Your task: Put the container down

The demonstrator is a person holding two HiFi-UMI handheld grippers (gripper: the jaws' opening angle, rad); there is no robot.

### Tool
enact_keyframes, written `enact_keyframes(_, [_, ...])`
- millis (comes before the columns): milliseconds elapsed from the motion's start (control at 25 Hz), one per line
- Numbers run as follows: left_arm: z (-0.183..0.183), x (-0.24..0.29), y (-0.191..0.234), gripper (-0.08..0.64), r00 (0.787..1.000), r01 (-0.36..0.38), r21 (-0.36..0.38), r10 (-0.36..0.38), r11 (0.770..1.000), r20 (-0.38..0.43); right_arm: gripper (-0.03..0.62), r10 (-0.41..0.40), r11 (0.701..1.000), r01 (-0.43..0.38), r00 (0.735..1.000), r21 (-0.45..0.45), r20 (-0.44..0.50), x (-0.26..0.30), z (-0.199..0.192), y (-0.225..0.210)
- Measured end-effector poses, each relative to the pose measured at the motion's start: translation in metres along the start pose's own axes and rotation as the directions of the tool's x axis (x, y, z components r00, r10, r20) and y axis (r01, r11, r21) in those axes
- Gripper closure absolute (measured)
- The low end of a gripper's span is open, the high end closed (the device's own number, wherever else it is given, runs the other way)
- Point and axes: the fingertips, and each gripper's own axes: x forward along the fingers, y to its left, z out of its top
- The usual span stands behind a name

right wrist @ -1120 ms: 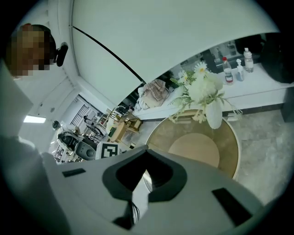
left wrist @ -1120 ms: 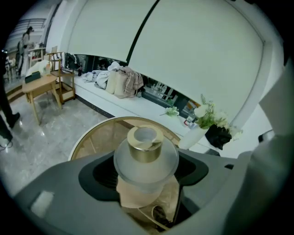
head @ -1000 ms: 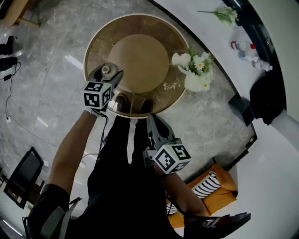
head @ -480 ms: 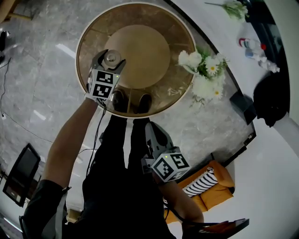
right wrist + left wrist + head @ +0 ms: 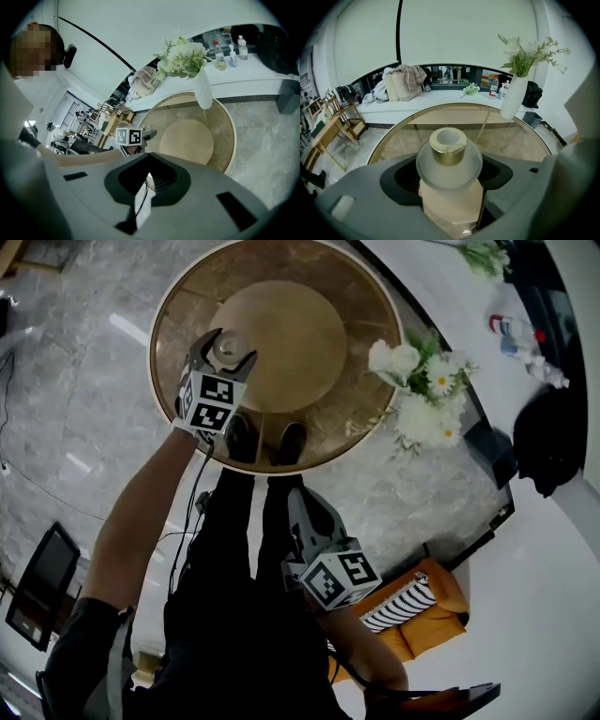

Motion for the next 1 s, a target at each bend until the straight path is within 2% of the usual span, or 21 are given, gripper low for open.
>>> enact_keyframes(280, [-0.012,0.004,-0.006,0.218,1.0,0.003,-0.001,-0.003,1.0,0.007,0.586,-0.001,1.0,0.001,1.0,-0.014,-0.004,-0.002,-0.003,-0.003])
enact_keyframes(480, [-0.015,0.005,-0.009,0.218,1.0,-0.003,0.038,0.003,0.999,0.009,0.586,-0.001,1.0,0.001,1.0,-0.009,-0.009,0.0,-0.007,-0.005])
enact_keyframes(680, [-0.024,0.004,-0.009,0.216,1.0,0.005,0.025,-0.005,1.0,-0.027,0.586,0.012,1.0,-0.012,1.0,-0.007,0.007,-0.001,-0.007,-0.001])
enact_keyframes(800, [-0.037,-0.007,-0.006,0.192,0.998,-0.01,0.012,0.011,1.0,-0.056,0.586,0.017,1.0,-0.017,1.0,-0.01,0.024,-0.006,-0.004,0.001])
enact_keyframes(1000, [-0.051,-0.041,-0.011,0.192,0.997,-0.006,-0.001,0.006,1.0,-0.078,0.586,0.035,0.999,-0.033,0.999,-0.033,0.036,-0.015,0.0,0.008])
